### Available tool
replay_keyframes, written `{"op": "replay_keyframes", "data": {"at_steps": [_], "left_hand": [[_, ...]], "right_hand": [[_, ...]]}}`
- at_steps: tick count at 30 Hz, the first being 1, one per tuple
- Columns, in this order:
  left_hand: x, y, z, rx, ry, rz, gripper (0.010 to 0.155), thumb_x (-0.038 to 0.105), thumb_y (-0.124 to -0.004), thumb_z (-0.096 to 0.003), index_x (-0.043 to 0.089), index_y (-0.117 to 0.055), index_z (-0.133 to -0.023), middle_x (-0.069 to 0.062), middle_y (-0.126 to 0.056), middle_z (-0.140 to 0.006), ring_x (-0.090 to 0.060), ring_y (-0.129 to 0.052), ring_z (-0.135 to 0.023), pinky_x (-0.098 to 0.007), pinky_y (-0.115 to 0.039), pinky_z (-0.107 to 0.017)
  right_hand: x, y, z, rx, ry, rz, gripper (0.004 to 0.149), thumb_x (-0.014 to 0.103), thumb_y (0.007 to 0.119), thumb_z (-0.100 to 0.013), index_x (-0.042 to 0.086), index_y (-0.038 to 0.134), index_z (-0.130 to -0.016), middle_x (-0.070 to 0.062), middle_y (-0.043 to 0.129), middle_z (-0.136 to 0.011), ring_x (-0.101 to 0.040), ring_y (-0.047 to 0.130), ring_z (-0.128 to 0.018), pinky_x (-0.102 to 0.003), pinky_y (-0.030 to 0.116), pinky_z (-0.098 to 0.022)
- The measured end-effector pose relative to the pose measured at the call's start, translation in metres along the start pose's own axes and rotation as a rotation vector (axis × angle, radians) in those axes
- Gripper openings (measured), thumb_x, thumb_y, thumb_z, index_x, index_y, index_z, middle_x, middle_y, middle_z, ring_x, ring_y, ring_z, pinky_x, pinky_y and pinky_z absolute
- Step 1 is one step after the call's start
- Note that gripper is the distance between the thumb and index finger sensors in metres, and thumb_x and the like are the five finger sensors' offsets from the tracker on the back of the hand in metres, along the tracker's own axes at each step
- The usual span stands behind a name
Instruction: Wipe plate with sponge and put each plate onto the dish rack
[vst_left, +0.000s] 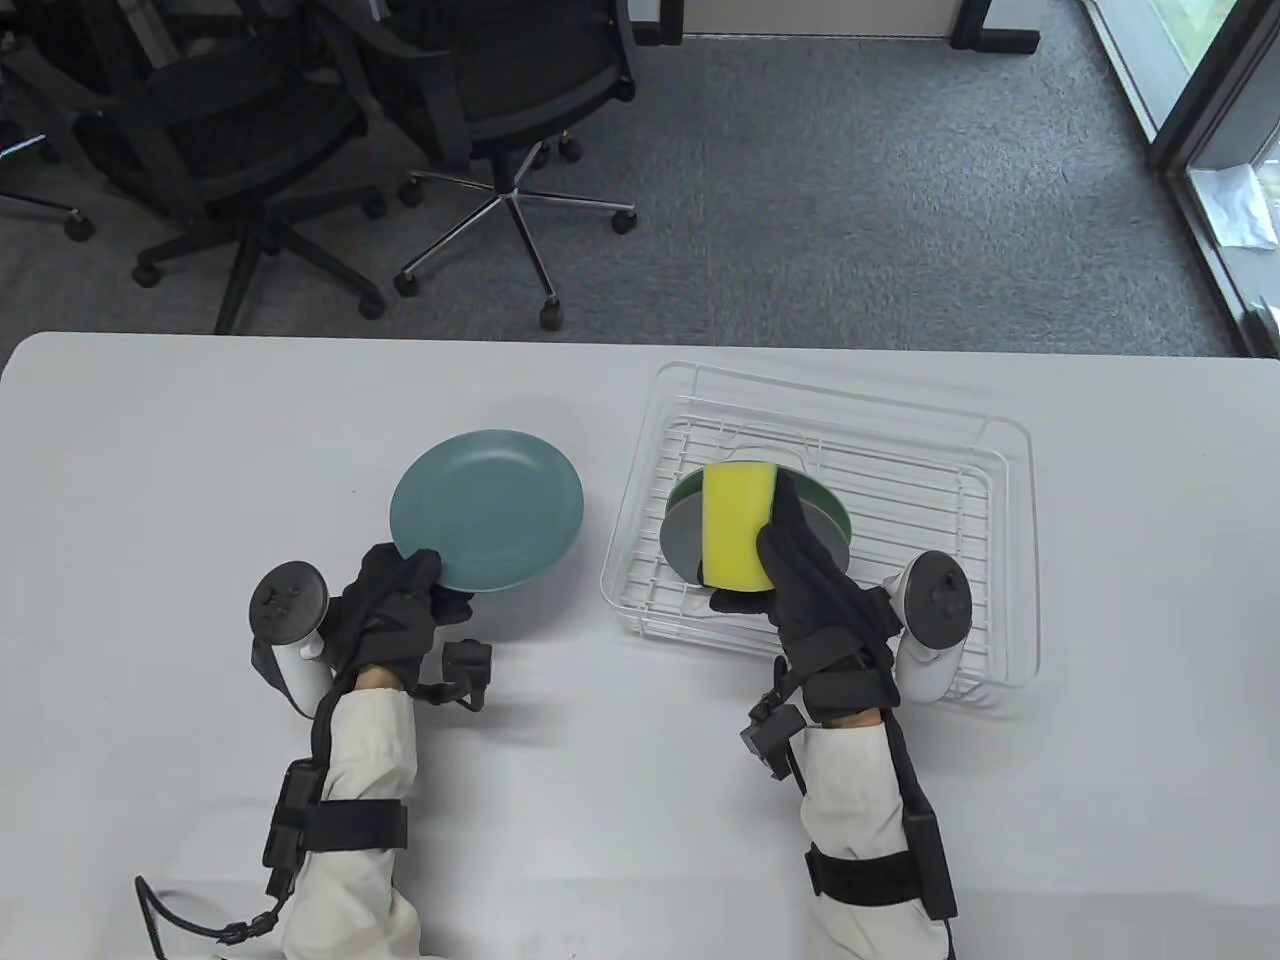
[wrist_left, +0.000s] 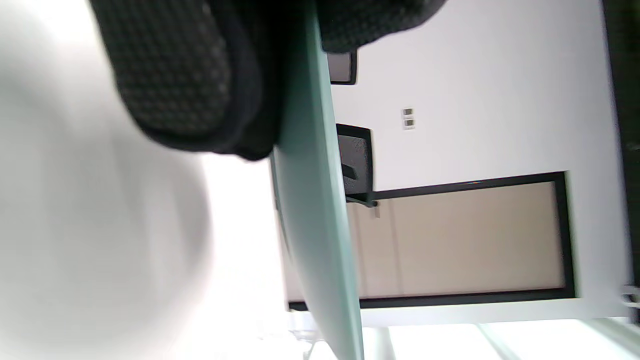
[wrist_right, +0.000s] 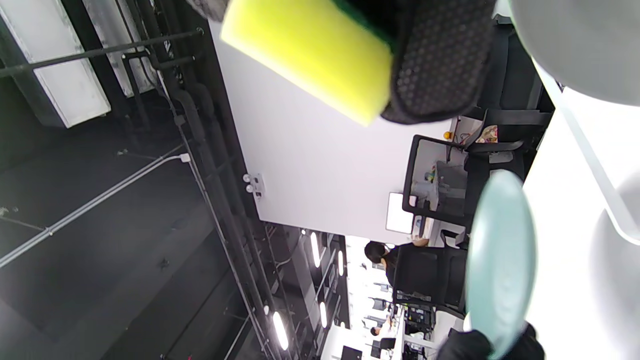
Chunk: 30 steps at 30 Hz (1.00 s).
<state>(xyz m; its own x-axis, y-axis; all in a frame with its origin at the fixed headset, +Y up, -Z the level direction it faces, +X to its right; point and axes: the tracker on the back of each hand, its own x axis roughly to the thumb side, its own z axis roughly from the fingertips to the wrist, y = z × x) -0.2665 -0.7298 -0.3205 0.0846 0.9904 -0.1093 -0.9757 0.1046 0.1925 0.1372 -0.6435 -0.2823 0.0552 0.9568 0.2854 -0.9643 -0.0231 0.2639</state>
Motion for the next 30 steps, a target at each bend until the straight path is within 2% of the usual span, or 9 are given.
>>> {"op": "replay_keyframes", "data": {"at_steps": [5, 9, 14, 19, 22, 26, 30], "left_hand": [[0.024, -0.011, 0.011, -0.116, -0.068, 0.134, 0.055, 0.02, -0.072, -0.0528, -0.016, -0.061, -0.093, -0.03, -0.09, -0.078, -0.034, -0.108, -0.053, -0.022, -0.101, -0.026], [0.038, -0.024, 0.021, -0.189, -0.121, 0.166, 0.054, 0.019, -0.073, -0.0524, -0.016, -0.061, -0.092, -0.031, -0.089, -0.078, -0.036, -0.108, -0.053, -0.024, -0.102, -0.026], [0.05, -0.038, 0.029, -0.294, -0.172, 0.18, 0.053, 0.015, -0.071, -0.0528, -0.017, -0.059, -0.093, -0.033, -0.086, -0.081, -0.039, -0.107, -0.055, -0.029, -0.102, -0.027], [0.058, -0.04, 0.035, -0.288, -0.205, 0.149, 0.053, 0.015, -0.071, -0.0526, -0.016, -0.058, -0.093, -0.034, -0.084, -0.083, -0.042, -0.105, -0.06, -0.034, -0.102, -0.029], [0.06, -0.042, 0.037, -0.292, -0.216, 0.166, 0.053, 0.015, -0.071, -0.0529, -0.015, -0.056, -0.094, -0.034, -0.083, -0.085, -0.044, -0.103, -0.062, -0.035, -0.101, -0.03], [0.066, -0.047, 0.042, -0.309, -0.265, 0.143, 0.055, 0.017, -0.072, -0.0541, -0.014, -0.055, -0.096, -0.034, -0.079, -0.09, -0.047, -0.099, -0.067, -0.038, -0.099, -0.034], [0.074, -0.054, 0.049, -0.319, -0.355, 0.101, 0.057, 0.02, -0.072, -0.0556, -0.013, -0.053, -0.098, -0.036, -0.076, -0.092, -0.049, -0.097, -0.07, -0.038, -0.099, -0.036]], "right_hand": [[0.006, 0.01, 0.0, 0.028, -0.018, 0.029, 0.061, 0.034, 0.05, -0.071, 0.006, 0.023, -0.118, -0.04, 0.058, -0.103, -0.049, 0.079, -0.077, -0.047, 0.078, -0.057], [0.012, 0.02, 0.0, 0.047, -0.038, 0.066, 0.061, 0.034, 0.05, -0.071, 0.006, 0.024, -0.118, -0.04, 0.059, -0.103, -0.049, 0.079, -0.077, -0.047, 0.078, -0.056], [0.018, 0.033, 0.0, 0.048, -0.061, 0.209, 0.062, 0.035, 0.052, -0.07, 0.006, 0.027, -0.118, -0.04, 0.06, -0.101, -0.049, 0.078, -0.074, -0.047, 0.078, -0.056], [0.022, 0.039, 0.002, -0.039, -0.088, 0.441, 0.061, 0.033, 0.058, -0.067, 0.006, 0.036, -0.117, -0.042, 0.064, -0.1, -0.052, 0.08, -0.072, -0.05, 0.079, -0.053], [0.024, 0.05, 0.002, -0.07, -0.117, 0.694, 0.061, 0.031, 0.066, -0.063, 0.006, 0.047, -0.115, -0.04, 0.067, -0.1, -0.055, 0.079, -0.072, -0.054, 0.078, -0.052], [0.027, 0.072, 0.001, -0.003, -0.154, 1.097, 0.06, 0.032, 0.071, -0.06, 0.011, 0.055, -0.113, -0.037, 0.07, -0.1, -0.055, 0.079, -0.074, -0.055, 0.077, -0.054], [0.025, 0.094, 0.002, 0.06, -0.164, 1.382, 0.058, 0.033, 0.074, -0.058, 0.016, 0.059, -0.111, -0.034, 0.07, -0.103, -0.055, 0.076, -0.079, -0.056, 0.075, -0.057]]}}
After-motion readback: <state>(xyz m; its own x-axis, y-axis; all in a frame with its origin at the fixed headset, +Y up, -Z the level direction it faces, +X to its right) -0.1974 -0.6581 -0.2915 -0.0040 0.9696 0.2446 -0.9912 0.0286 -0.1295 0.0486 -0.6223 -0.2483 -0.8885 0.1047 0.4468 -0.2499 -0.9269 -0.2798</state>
